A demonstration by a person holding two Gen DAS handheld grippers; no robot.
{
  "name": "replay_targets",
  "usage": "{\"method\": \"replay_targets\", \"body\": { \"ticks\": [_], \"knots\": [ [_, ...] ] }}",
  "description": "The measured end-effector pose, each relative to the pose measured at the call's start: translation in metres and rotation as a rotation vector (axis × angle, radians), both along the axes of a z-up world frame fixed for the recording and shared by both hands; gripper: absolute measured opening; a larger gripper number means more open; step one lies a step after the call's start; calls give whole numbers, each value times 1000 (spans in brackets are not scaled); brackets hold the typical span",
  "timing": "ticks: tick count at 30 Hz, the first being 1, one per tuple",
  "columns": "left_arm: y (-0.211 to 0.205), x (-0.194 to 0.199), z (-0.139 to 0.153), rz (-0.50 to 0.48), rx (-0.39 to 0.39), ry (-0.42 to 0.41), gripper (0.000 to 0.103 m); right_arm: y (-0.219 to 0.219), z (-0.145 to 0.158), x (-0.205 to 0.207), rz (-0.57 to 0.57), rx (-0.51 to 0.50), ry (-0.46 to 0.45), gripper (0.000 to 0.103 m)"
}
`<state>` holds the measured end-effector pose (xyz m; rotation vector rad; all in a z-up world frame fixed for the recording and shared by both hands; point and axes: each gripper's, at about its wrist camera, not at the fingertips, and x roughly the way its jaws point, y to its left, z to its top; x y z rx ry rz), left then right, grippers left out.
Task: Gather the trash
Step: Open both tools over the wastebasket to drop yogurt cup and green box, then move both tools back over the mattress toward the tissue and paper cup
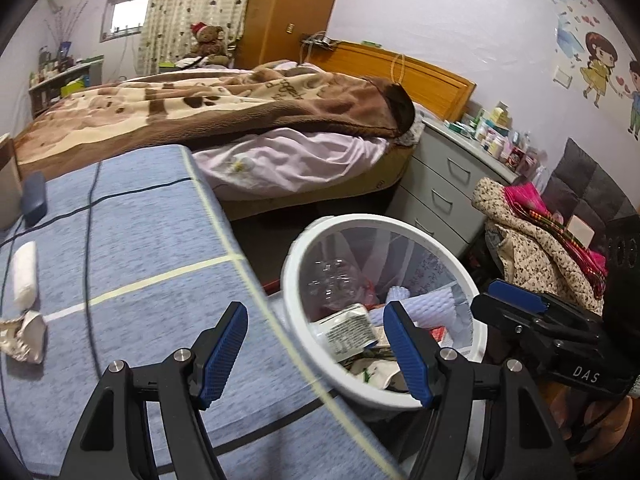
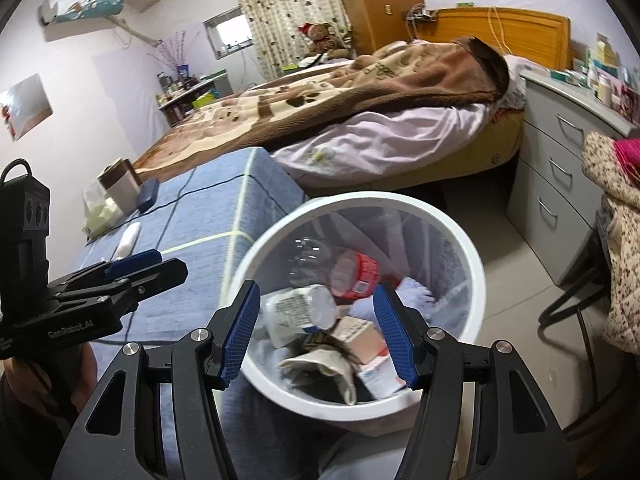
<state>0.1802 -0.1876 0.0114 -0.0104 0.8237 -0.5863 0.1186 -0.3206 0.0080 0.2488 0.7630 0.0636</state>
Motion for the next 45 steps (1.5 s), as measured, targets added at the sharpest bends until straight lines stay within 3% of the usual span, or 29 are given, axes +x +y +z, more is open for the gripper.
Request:
{"method": "replay_targets", "body": {
  "ticks": [15, 27, 37, 45],
  "knots": [
    [83, -22, 12, 156, -10, -47, 70, 57, 11, 11, 157, -14, -15, 61],
    [158, -35, -2, 354, -1, -30, 70, 98, 10, 21, 278, -23, -7, 61],
    [219, -21, -4, 540, 13, -18, 70, 121, 18, 37, 349, -37, -30, 61],
    [238, 11, -20, 600, -15, 44, 70, 130, 18, 52, 378, -51, -31, 61]
  ]
}}
